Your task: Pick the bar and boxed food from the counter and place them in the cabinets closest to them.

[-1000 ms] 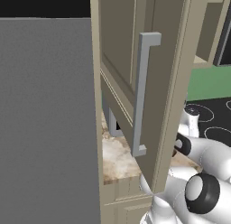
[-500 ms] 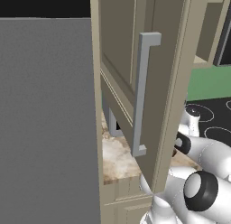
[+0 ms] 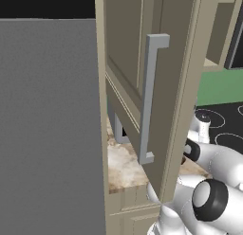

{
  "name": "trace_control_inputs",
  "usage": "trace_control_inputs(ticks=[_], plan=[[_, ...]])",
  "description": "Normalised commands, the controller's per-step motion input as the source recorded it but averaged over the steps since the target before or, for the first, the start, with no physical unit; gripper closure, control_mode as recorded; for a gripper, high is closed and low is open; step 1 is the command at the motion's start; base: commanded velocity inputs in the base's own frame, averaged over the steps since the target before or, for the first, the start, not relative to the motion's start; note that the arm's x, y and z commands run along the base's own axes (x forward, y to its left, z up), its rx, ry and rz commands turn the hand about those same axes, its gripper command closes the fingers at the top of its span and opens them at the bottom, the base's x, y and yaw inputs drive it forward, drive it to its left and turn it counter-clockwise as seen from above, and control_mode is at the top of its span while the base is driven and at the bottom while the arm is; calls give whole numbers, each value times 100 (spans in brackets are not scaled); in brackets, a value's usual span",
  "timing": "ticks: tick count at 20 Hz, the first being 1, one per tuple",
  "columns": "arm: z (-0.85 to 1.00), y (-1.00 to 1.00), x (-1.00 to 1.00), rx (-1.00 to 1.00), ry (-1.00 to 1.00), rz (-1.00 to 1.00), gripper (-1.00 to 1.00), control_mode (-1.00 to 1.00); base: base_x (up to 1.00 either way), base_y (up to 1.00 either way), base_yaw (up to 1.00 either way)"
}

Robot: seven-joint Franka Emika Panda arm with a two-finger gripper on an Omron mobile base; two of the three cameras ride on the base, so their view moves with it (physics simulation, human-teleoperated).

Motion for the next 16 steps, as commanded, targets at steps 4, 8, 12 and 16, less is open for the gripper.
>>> trace_control_inputs(ticks=[4, 8, 12, 16], plan=[[-22, 0, 5, 0, 1, 0, -100, -100, 0, 0, 0], [-30, 0, 4, 0, 1, 0, -100, -100, 0, 0, 0], [-33, 0, 5, 1, 0, 0, -100, -100, 0, 0, 0], [-34, 0, 4, 1, 0, 0, -100, -100, 0, 0, 0]])
